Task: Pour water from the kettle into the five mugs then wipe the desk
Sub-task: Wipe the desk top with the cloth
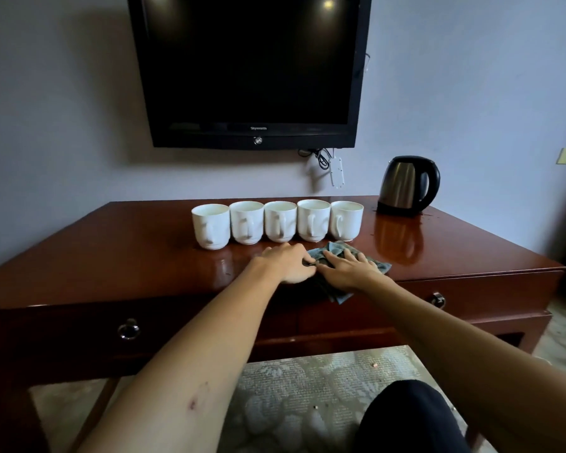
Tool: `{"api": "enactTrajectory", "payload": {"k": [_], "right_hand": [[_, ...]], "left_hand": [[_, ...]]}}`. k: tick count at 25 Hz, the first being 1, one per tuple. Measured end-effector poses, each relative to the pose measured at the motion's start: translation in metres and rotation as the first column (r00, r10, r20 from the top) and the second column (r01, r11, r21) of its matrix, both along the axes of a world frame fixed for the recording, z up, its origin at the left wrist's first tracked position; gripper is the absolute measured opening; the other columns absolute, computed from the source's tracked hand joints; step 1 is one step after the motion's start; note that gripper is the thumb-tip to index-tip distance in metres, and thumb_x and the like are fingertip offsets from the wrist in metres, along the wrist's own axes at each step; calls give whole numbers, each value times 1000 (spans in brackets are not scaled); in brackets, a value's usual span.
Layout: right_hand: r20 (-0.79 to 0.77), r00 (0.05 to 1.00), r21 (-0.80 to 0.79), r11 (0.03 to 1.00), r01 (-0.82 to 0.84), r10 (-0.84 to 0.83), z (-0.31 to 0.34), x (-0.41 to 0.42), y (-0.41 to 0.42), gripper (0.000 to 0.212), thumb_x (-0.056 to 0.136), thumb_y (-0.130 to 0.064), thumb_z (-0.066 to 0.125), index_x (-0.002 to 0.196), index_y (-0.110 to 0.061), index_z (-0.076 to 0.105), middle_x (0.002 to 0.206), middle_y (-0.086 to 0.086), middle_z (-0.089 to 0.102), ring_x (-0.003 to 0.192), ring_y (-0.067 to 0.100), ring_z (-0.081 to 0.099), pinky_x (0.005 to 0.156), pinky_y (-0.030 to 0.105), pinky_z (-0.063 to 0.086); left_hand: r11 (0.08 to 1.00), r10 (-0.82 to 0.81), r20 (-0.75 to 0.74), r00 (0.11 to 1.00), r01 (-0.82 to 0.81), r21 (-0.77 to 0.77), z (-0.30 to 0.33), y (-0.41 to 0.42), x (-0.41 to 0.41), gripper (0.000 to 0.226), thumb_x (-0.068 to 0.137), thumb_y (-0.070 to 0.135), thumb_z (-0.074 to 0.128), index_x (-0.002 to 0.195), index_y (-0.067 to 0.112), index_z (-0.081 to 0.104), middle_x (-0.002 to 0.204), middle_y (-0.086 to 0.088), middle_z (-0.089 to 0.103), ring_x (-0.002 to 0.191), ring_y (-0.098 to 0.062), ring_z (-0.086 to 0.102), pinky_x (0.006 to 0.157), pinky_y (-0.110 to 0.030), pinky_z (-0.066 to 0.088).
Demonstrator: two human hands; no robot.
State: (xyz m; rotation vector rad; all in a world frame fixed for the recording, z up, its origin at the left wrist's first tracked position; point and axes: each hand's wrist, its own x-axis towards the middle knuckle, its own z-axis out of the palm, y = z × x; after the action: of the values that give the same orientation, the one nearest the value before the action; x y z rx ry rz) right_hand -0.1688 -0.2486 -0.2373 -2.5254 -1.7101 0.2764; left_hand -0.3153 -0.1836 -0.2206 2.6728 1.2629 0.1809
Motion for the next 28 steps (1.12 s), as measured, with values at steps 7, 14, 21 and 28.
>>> {"api": "enactTrajectory", "payload": {"k": [7,14,21,28], "right_hand": [[-9,991,-51,990,-133,132,2,-103,35,72,96,-70,22,160,-42,7,171,6,-2,156,38,-3,124,56,3],[-16,929,-78,926,-370,370,-5,-200,87,85,82,-79,11,159,-44,3,171,3,-3,156,37,-6,122,60,3],[-69,814,-137,803,-581,577,2,-293,126,75,94,-72,22,159,-44,-1,170,7,-10,154,41,-12,122,60,-4],[-64,786,-212,761,-613,615,5,-342,227,74,93,-75,24,157,-51,-4,168,7,-20,153,40,-18,121,59,-5]], "left_hand": [[991,122,65,990,-118,-56,4,4,-116,42,95,48,54,135,42,64,143,-2,62,129,-27,58,105,-35,46],[943,331,53,942,-328,-53,6,16,-216,42,95,48,54,136,44,62,142,-10,57,136,-31,47,106,-37,41],[827,559,-51,828,-560,-34,2,30,-307,47,95,54,49,142,49,54,150,-8,51,139,-33,47,108,-41,40],[741,659,-62,749,-662,-110,12,105,-339,48,98,37,52,145,45,52,152,-15,48,138,-38,47,107,-41,41]]}}
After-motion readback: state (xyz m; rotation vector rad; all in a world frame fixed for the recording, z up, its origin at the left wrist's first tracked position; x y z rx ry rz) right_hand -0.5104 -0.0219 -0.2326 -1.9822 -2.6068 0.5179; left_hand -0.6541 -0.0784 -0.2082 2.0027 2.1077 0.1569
